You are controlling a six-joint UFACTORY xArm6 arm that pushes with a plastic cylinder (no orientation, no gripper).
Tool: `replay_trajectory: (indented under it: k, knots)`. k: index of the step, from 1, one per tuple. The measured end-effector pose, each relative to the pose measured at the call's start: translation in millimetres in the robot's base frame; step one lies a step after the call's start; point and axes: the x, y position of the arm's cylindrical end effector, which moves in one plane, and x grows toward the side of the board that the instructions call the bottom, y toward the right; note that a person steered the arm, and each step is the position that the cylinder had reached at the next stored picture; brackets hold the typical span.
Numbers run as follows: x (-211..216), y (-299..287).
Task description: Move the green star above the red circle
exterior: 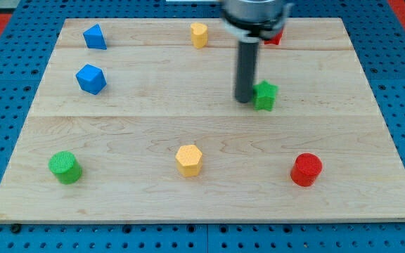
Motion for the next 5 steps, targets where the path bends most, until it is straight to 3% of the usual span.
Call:
replay_trajectory:
  k: [1,2,3,4,5]
  knots:
    - [-8,59]
    - [10,20]
    - [45,43]
    - [33,127]
    - [-22,178]
